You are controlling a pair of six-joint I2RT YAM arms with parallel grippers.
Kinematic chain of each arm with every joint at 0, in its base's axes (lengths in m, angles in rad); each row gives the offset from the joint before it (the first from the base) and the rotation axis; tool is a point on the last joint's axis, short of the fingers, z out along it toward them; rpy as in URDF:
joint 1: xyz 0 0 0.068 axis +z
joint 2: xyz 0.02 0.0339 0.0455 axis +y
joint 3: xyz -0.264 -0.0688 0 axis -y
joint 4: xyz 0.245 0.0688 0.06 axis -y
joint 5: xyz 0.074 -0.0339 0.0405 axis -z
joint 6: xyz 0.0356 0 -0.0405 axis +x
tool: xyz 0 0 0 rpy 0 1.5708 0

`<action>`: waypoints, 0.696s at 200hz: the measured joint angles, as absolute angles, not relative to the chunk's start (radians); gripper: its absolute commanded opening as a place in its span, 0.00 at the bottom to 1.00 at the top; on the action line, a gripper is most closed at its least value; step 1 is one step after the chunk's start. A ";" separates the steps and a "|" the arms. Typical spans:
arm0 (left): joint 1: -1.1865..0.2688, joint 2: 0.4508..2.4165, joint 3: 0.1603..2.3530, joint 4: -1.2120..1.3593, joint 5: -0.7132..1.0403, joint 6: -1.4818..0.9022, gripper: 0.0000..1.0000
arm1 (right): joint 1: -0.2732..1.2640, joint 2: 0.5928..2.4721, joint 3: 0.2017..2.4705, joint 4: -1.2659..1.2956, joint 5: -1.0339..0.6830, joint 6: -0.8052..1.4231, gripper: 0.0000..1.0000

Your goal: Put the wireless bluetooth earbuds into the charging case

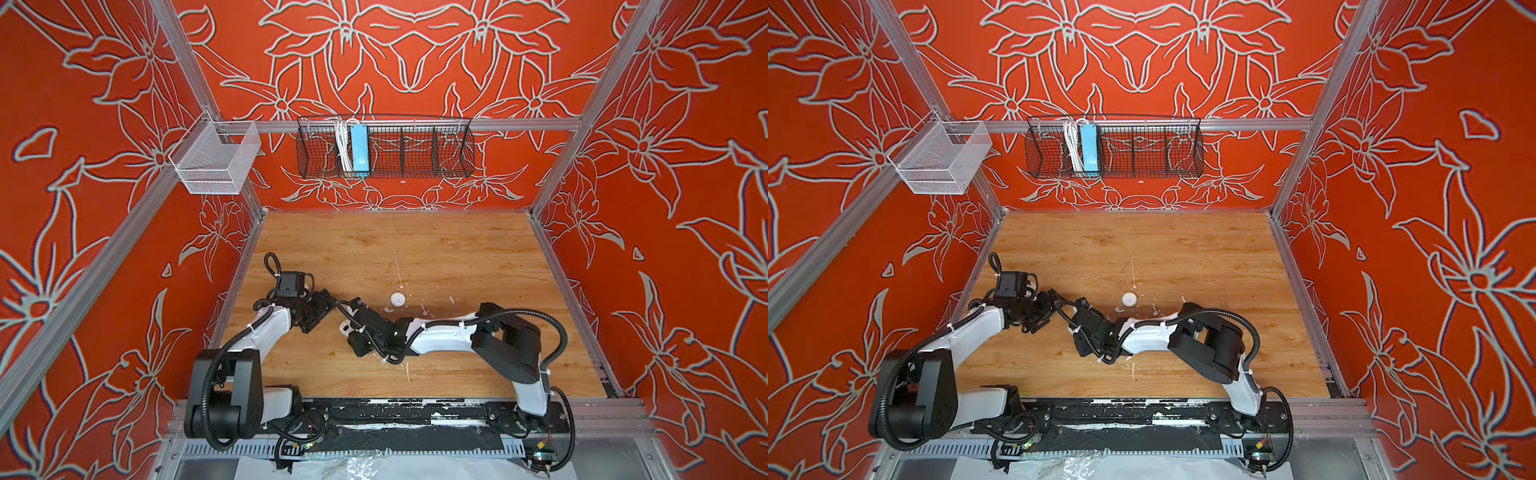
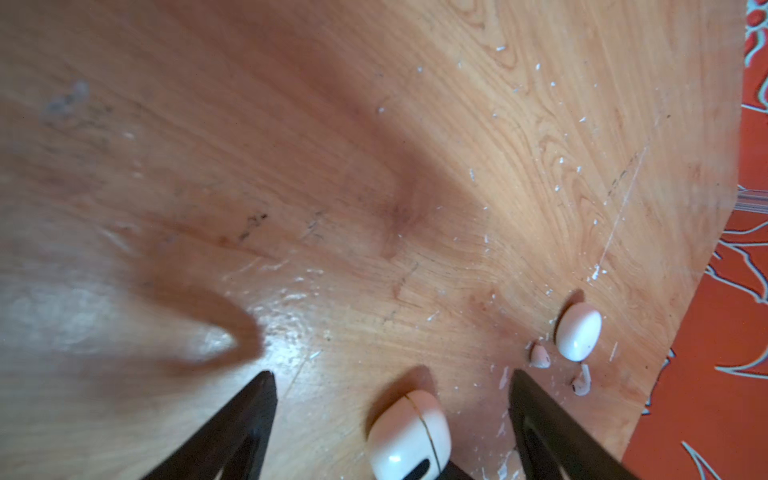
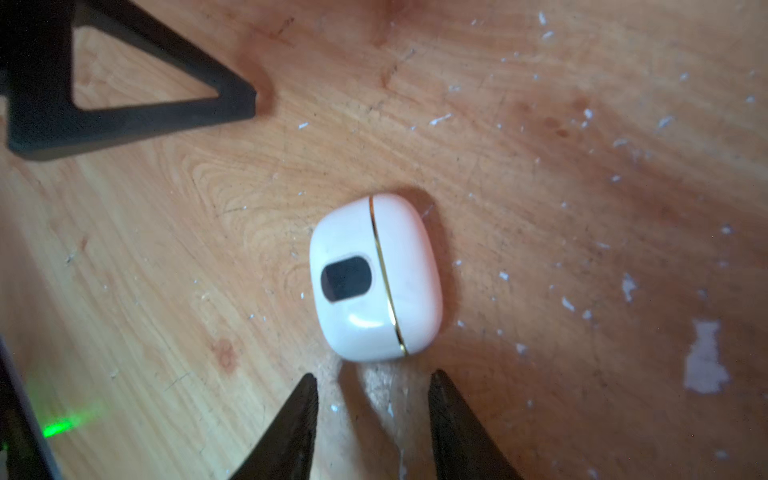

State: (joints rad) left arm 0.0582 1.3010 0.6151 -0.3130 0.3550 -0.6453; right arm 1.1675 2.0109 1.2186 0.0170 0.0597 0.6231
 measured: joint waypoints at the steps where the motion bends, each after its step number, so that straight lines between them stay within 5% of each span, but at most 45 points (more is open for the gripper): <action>1: 0.058 1.301 0.615 -0.313 0.355 -0.644 0.87 | 1.168 2.012 1.221 0.017 0.061 0.623 0.47; 139: 0.059 1.341 0.582 -0.286 0.471 -0.588 0.79 | 1.166 2.049 1.279 -0.069 0.252 0.601 0.39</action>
